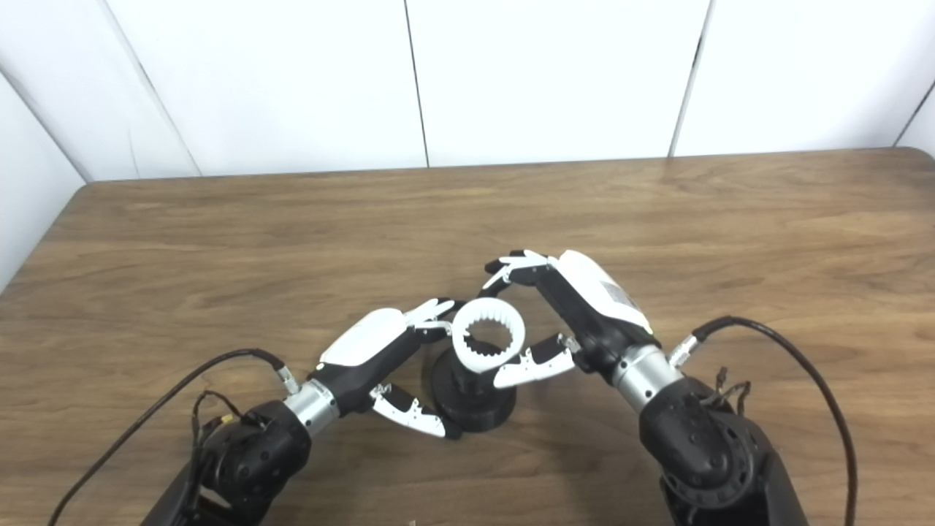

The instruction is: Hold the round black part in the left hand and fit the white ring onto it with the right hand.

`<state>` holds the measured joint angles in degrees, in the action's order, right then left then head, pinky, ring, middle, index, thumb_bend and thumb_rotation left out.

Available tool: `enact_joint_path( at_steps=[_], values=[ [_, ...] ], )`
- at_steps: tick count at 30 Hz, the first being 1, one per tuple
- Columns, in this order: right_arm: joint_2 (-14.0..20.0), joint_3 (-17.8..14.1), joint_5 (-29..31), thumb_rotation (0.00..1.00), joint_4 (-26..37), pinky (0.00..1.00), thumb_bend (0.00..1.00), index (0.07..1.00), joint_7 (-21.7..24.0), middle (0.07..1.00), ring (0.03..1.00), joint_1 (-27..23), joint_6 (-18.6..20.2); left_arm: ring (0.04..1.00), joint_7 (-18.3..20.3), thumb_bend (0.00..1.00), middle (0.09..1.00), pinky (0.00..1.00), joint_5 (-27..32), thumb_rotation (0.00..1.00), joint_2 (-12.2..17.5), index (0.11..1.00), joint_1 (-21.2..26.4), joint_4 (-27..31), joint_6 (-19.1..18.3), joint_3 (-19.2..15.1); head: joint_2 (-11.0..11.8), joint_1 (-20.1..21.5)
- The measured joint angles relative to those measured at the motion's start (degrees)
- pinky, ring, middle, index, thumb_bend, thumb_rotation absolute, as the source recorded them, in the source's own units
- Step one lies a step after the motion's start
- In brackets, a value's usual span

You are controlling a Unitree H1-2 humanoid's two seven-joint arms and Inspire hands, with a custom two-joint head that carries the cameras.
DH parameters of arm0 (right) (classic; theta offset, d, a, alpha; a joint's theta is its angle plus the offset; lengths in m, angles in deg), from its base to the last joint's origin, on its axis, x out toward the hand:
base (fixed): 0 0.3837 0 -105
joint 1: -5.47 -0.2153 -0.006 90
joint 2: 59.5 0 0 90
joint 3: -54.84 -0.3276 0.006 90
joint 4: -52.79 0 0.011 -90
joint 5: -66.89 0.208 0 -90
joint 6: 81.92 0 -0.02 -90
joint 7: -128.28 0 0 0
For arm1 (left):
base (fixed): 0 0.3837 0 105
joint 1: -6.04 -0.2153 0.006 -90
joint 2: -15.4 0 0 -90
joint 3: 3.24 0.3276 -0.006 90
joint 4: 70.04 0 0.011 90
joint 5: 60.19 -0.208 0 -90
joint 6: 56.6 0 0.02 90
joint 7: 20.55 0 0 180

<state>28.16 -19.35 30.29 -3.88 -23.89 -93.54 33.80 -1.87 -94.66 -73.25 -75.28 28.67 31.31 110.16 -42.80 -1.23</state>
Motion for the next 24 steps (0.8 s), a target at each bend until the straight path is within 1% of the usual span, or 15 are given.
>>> enact_joint_path(
  at_steps=[7, 12, 15, 24],
  values=[
    [-0.1, 0.4, 0.4, 0.16, -1.7, 0.99, 0.52, 0.488, -0.5, 0.848, 0.947, 0.1, -0.7, 1.000, -0.1, 0.76, 0.979, 0.95, 0.0, 0.29, 0.0, 0.711, 0.0, -0.1, 0.1, -0.1, 0.1, -0.3],
    [-0.2, 0.6, 1.2, 0.16, -2.2, 0.98, 0.52, 0.488, -1.1, 0.848, 0.945, 0.1, -1.4, 1.000, -0.1, 0.76, 0.984, 0.93, 0.0, 0.28, -0.1, 0.708, 0.0, -0.2, 0.2, -0.1, -0.2, -0.1],
    [-0.2, 1.0, 1.2, 0.16, -2.7, 0.98, 0.52, 0.488, -1.2, 0.847, 0.945, 0.1, -1.6, 1.000, -0.2, 0.75, 0.985, 0.94, -0.3, 0.29, -0.1, 0.711, 0.0, -0.2, 0.3, -0.1, 0.0, -0.1],
    [-0.2, 1.4, 1.5, 0.16, -3.4, 1.00, 0.52, 0.488, -1.3, 0.848, 0.952, 0.1, -1.8, 1.000, -0.2, 0.76, 0.983, 0.96, -0.4, 0.28, -0.1, 0.709, 0.0, -0.3, 0.4, -0.2, -0.1, -0.3]
  ],
)
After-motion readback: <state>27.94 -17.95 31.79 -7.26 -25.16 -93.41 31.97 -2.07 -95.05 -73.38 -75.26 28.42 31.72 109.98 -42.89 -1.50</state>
